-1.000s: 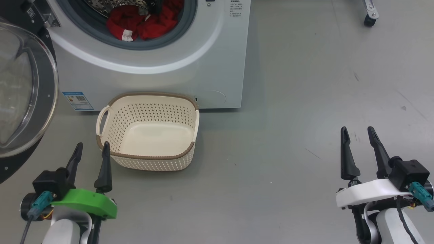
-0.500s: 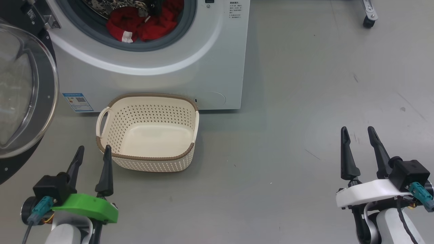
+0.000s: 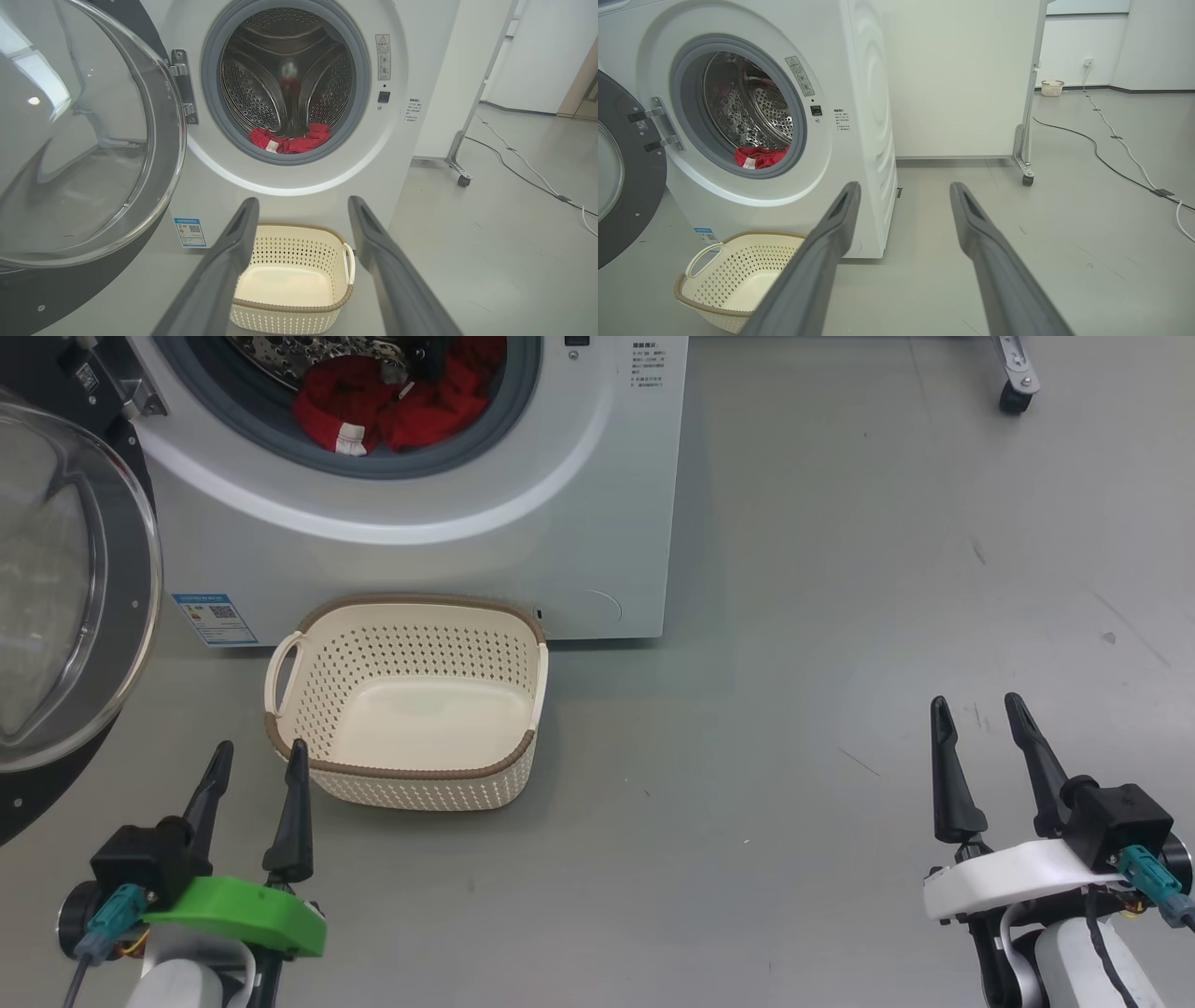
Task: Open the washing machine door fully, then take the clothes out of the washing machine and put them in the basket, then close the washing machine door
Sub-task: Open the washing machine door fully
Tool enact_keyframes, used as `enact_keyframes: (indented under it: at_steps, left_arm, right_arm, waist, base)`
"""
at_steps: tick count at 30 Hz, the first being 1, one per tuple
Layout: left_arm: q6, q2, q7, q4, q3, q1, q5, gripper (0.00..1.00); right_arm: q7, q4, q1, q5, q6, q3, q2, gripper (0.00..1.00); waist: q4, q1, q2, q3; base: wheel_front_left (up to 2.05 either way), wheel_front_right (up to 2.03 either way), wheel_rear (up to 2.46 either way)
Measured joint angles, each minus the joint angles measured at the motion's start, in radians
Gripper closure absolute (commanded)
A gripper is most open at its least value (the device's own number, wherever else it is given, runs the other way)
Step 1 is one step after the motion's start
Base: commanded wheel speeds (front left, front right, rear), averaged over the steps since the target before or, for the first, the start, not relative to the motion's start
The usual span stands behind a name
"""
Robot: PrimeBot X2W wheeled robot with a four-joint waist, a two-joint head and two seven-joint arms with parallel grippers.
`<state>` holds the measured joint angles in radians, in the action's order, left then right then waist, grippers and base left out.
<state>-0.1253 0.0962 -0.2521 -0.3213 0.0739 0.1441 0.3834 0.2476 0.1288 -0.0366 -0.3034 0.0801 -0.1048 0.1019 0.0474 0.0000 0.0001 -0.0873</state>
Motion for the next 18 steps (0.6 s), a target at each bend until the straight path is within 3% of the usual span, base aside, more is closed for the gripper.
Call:
enact_keyframes:
  at_steps: [18]
  left_arm:
    - [0.000, 0.000, 0.000, 0.014, 0.003, -0.017, -0.006, 0.00]
  right_arm:
    - [0.000, 0.005, 0.003, 0.007, 0.001, -0.003, -0.002, 0.00]
  waist:
    - [-0.001, 0.0000, 0.0000, 0.010]
  base:
    - [0.00, 0.00, 0.00]
